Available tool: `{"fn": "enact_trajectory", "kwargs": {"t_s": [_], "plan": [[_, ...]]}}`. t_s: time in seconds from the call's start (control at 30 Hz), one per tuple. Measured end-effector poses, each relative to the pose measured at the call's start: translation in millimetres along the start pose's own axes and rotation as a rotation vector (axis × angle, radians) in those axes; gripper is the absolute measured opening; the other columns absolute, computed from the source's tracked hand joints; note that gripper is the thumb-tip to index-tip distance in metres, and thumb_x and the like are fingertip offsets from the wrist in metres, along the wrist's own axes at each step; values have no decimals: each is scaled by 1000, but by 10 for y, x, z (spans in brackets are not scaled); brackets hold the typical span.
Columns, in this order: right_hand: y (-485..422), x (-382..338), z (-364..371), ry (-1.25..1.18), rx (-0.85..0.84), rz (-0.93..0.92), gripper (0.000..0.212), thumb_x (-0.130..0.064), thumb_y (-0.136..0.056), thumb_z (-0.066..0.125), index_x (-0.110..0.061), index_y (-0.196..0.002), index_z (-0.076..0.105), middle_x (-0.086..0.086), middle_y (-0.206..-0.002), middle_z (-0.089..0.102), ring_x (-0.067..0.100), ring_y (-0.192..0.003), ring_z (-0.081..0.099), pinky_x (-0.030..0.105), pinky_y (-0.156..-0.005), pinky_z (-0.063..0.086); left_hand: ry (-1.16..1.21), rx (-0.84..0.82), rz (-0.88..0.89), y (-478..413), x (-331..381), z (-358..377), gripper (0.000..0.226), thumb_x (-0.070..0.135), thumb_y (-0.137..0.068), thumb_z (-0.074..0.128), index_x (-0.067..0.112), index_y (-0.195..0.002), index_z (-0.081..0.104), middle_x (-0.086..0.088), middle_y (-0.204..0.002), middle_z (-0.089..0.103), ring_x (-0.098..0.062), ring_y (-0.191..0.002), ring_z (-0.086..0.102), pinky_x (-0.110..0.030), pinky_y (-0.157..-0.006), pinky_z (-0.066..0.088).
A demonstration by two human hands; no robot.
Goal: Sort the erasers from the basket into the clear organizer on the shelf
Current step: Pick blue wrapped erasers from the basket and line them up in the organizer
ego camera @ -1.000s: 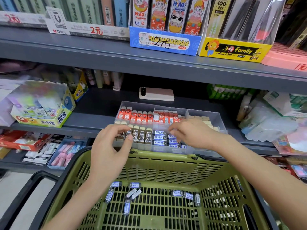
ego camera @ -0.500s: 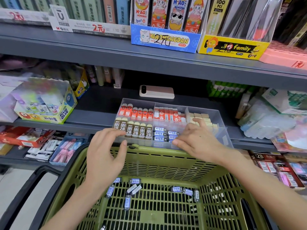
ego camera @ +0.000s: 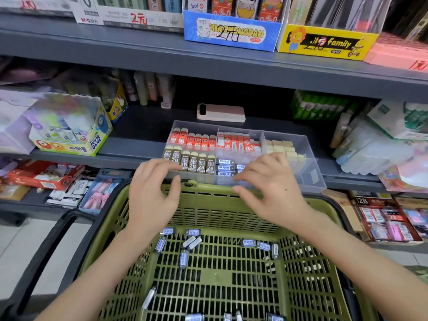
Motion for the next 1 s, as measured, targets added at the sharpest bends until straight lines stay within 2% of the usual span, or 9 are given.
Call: {"fn": "enact_trajectory", "kwargs": {"t_s": [0.07, 0.17, 0.3, 0.4, 0.57, 0.67, 0.77, 0.87, 1.0], "plan": [[131, -244, 94, -230, 21, -9, 25, -33, -90, 55, -13, -87, 70, -2, -77, 65, 18, -74, 56, 31, -72, 40, -4, 4, 7, 31, -12, -36, 21, 10, -81, 56, 5, -98, 68, -5, -98, 66, -25, -97, 58, -21, -86, 32], [428, -515, 594, -432, -209, 72, 22, -28, -90, 58, -10, -97, 69, 2, -88, 68, 20, -81, 62, 33, -75, 51, -6, 3, 17, 134, -77, -93, 19, 7, -81, 58, 5, -96, 67, -5, -96, 65, -19, -93, 55, -21, -83, 33], [767, -545, 1515, -360, -636, 326, 42, -27, -90, 60, -13, -129, 53, 4, -128, 56, 21, -120, 49, 32, -104, 37, 41, -63, -60, 332, -262, -129, 16, 1, -83, 62, 8, -97, 66, 2, -93, 61, -16, -87, 54, -18, -79, 37], [902, -585, 1956, -243, -759, 343, 52, -20, -88, 60, -16, -137, 44, 5, -136, 45, 23, -123, 43, 36, -102, 41, 87, -79, -99, 452, -388, -194, 20, -3, -83, 63, 11, -98, 65, 1, -94, 62, -10, -85, 55, -7, -79, 38], [1019, -695, 2243, -116, -737, 317, 55, -1, -86, 54, -11, -138, 39, 10, -122, 39, 26, -103, 48, 33, -72, 51, 194, -86, -145, 523, -496, -246, 26, -1, -85, 62, 20, -101, 62, 12, -97, 62, 1, -95, 56, -14, -82, 45], [1064, -660, 2273, -83, -700, 366, 47, -20, -92, 54, -8, -135, 41, 8, -123, 40, 24, -108, 46, 33, -76, 51, 242, -83, -188, 529, -519, -222, 26, 0, -85, 61, 20, -101, 61, 12, -98, 62, -1, -95, 57, -17, -83, 46], [1148, -650, 2305, -59, -692, 339, 57, -41, -91, 54, -11, -137, 39, 6, -133, 40, 23, -117, 42, 36, -88, 49, 269, -92, -216, 527, -526, -197, 26, 2, -84, 61, 20, -103, 61, 9, -98, 62, -3, -93, 57, -18, -81, 47], [1204, -700, 2373, -111, -652, 297, 56, -40, -89, 56, -11, -136, 43, 4, -140, 42, 22, -124, 42, 36, -103, 38, 264, -97, -244, 513, -532, -190, 26, 3, -85, 61, 22, -103, 61, 8, -98, 62, -6, -91, 58, -17, -80, 47], [1188, -771, 2416, -135, -573, 229, 40, -32, -85, 64, -10, -118, 57, 6, -121, 58, 24, -111, 53, 35, -99, 39, 279, -120, -287, 514, -544, -171, 24, 3, -85, 61, 19, -103, 61, 6, -98, 62, -3, -90, 57, -12, -78, 45]]}}
Point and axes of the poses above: each hand's wrist, its own y-axis away from the middle knuckle, its own z-axis out of the palm, x = y × z, the point moved 5 cm from there along -y, towards the middle knuckle
